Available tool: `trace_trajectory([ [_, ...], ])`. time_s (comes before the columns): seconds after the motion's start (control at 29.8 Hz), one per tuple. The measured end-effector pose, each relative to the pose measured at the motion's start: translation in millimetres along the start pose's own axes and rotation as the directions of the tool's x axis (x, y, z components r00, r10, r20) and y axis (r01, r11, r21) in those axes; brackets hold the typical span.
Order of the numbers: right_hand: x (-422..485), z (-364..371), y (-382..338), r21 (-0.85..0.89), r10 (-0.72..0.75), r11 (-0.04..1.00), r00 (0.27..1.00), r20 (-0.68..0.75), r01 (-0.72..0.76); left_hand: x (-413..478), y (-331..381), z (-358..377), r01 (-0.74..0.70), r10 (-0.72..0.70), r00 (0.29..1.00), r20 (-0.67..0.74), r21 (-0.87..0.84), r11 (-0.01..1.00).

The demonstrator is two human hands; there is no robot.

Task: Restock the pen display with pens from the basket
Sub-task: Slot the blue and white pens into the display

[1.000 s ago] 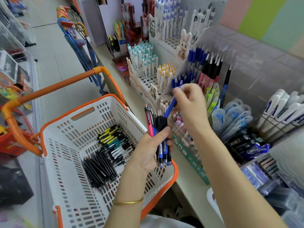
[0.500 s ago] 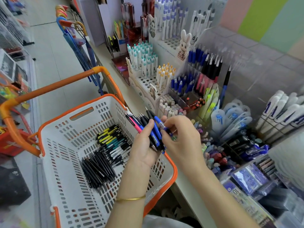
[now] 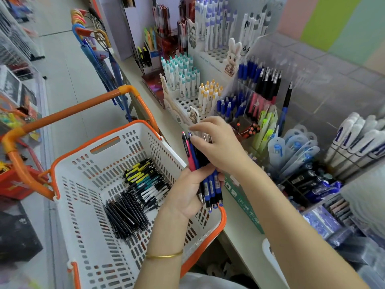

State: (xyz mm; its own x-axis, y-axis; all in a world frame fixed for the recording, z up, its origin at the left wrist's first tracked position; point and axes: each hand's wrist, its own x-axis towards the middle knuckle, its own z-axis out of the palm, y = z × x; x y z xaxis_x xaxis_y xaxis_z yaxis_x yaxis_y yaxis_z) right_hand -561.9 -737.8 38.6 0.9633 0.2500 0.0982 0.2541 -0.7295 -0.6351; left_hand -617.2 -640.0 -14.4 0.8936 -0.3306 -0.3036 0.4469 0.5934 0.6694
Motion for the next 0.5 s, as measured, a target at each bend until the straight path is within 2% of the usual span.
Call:
trace_trajectory([
  [0.07,4,-6,-2,0.127,0.037,0.990,0.989,0.143,-0.056,-1,0,-1,0.023,-0.024,0.998,0.054,0.015,1.000],
  [0.17,4,-13,0,0.422,0.119,0.885,0.972,0.202,-0.196,-1,1,-4,0.048,-0.052,0.995,0.086,0.052,0.998],
  [0.37,5,-7,0,0.616,0.187,0.772,0.982,0.012,-0.155,1,11,-5,0.066,-0.079,0.991,0.112,0.109,0.992],
  [0.5,11,-10,-1,0.710,0.286,0.698,0.944,-0.161,-0.090,-2,8,-4,0.120,-0.131,0.984,0.118,0.101,0.988],
])
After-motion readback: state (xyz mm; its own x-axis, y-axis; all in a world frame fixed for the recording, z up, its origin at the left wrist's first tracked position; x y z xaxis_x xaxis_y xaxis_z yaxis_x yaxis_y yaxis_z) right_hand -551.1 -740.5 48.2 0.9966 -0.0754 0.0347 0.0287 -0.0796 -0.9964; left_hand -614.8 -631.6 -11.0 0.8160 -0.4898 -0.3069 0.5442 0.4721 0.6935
